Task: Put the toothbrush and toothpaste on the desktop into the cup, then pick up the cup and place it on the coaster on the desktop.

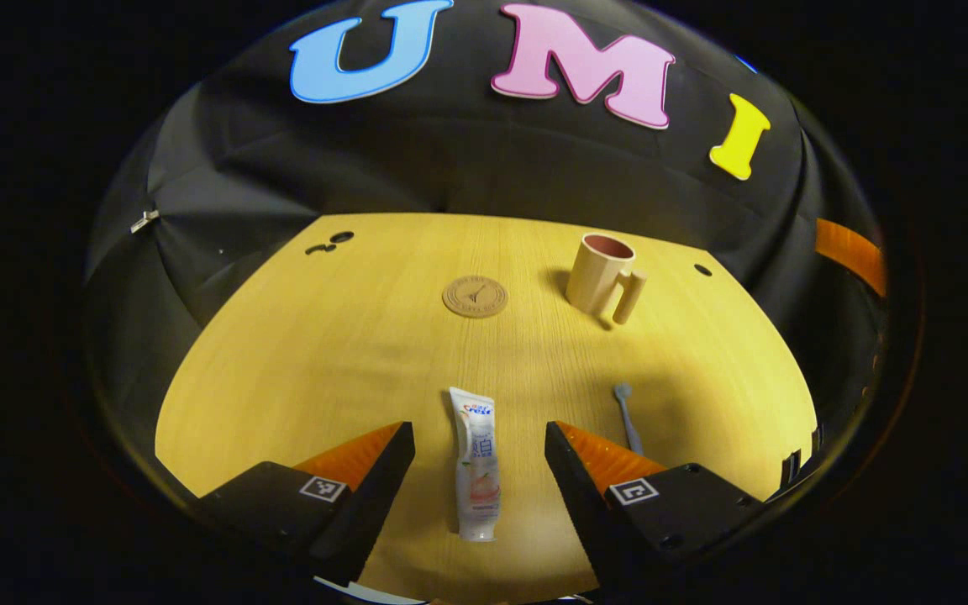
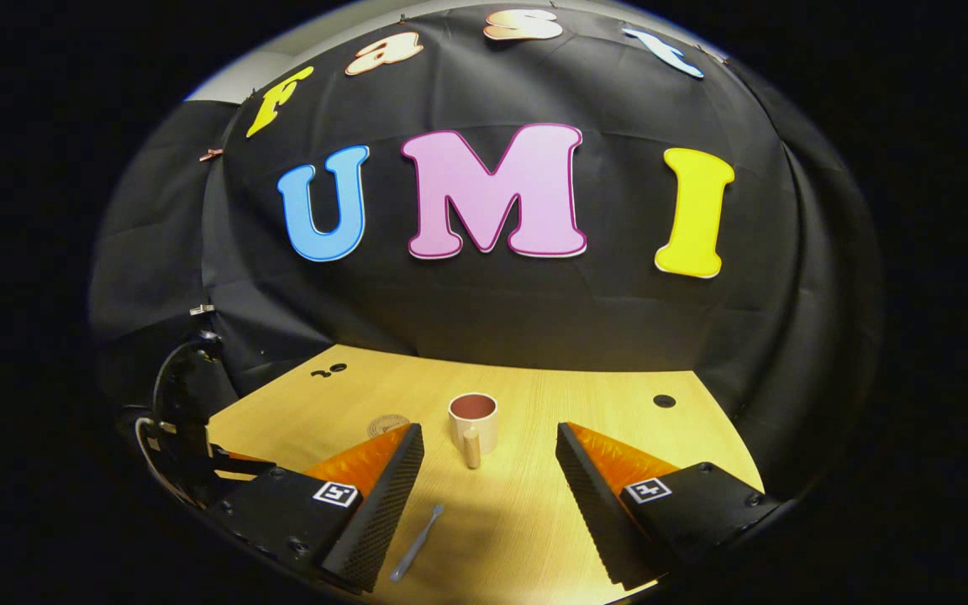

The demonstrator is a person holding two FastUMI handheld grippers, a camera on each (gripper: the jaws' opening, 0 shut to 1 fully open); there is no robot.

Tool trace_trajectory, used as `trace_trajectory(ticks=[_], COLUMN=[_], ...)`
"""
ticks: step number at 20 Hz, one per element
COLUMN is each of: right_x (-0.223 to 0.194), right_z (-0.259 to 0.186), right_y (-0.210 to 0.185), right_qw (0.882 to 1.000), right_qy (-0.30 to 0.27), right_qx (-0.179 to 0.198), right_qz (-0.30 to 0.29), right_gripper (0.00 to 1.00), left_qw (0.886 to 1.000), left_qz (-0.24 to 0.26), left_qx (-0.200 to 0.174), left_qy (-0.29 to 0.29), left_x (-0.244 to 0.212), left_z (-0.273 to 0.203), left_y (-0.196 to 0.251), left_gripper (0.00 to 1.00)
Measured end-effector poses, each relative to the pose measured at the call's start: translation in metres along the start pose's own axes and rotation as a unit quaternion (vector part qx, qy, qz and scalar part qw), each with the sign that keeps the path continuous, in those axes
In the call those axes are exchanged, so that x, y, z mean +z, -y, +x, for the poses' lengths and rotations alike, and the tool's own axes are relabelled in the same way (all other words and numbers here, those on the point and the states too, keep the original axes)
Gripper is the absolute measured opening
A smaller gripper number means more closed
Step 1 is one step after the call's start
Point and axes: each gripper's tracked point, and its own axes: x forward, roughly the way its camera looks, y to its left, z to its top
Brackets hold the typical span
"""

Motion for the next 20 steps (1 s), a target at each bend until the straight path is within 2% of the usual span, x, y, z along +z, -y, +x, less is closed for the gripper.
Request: trace_trajectory(ticks=[3, 8, 13, 15, 16, 17, 18, 19, 20], right_x=[-0.014, -0.034, -0.049, -0.055, -0.06, -0.064, -0.067, -0.07, -0.075], right_z=[0.007, 0.014, 0.017, 0.018, 0.019, 0.02, 0.021, 0.023, 0.024], right_y=[0.004, 0.007, -0.004, -0.007, -0.008, -0.008, -0.009, -0.01, -0.01], right_qw=[1.0, 0.999, 0.998, 0.997, 0.997, 0.996, 0.996, 0.996, 0.996], right_qy=[-0.018, -0.048, -0.065, -0.074, -0.078, -0.081, -0.084, -0.087, -0.09], right_qx=[0.003, 0.004, 0.012, 0.013, 0.012, 0.011, 0.01, 0.008, 0.007], right_qz=[0.003, 0.01, 0.019, 0.023, 0.025, 0.025, 0.025, 0.025, 0.025], right_gripper=[0.98, 0.98, 0.98, 0.98, 0.98, 0.98, 0.98, 0.98, 0.98], left_qw=[1.0, 0.997, 0.996, 0.995, 0.993, 0.993, 0.993, 0.993, 0.992], left_qz=[0.007, -0.009, -0.016, 0.006, 0.026, 0.035, 0.041, 0.043, 0.046], left_qx=[0.004, 0.003, 0.005, 0.019, 0.024, 0.018, 0.016, 0.01, 0.011], left_qy=[-0.025, -0.074, -0.089, -0.101, -0.111, -0.109, -0.113, -0.113, -0.115], left_x=[-0.011, -0.034, -0.045, -0.048, -0.05, -0.048, -0.048, -0.048, -0.048], left_z=[0.021, 0.047, 0.054, 0.055, 0.057, 0.057, 0.056, 0.06, 0.064], left_y=[-0.004, -0.008, -0.013, -0.019, -0.02, -0.016, -0.014, -0.013, -0.012], left_gripper=[0.98, 0.98, 0.94, 0.86, 0.79, 0.74, 0.75, 0.6, 0.53])
